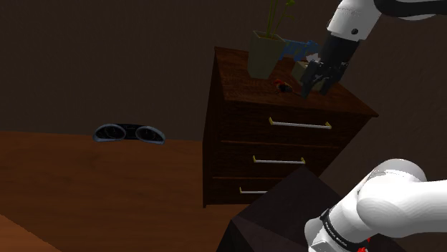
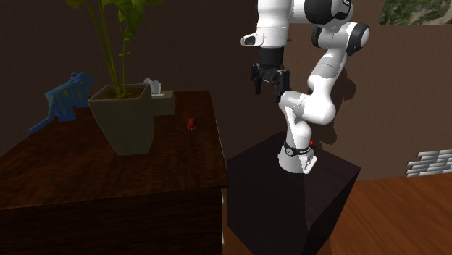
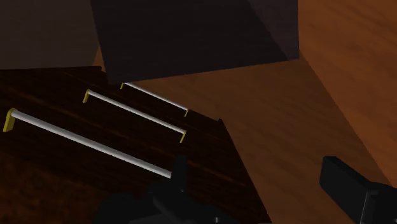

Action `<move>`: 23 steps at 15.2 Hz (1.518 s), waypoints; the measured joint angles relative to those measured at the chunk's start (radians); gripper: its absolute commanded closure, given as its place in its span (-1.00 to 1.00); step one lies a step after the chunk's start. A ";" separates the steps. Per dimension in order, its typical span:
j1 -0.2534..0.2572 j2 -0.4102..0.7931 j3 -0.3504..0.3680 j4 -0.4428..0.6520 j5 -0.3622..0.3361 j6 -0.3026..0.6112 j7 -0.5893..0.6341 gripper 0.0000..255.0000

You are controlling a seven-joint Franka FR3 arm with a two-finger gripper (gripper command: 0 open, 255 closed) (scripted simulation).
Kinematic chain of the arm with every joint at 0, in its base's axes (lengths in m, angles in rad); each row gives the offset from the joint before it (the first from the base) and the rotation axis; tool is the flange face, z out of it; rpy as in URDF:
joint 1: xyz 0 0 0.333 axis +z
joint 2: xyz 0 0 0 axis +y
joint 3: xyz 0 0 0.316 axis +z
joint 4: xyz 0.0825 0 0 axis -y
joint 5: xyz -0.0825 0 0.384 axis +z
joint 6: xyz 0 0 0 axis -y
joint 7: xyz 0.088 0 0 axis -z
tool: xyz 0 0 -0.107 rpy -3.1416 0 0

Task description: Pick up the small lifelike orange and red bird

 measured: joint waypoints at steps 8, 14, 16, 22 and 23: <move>0.054 0.049 -0.180 -0.012 -0.130 0.094 -0.386 -1.00; 0.131 0.184 -0.356 0.049 -0.206 0.216 -0.772 -1.00; 0.160 0.236 -0.414 0.077 -0.216 0.256 -0.902 -1.00; 0.267 0.448 -0.578 0.224 -0.168 0.356 -1.299 -1.00; 0.282 0.487 -0.604 0.259 -0.150 0.361 -1.368 -1.00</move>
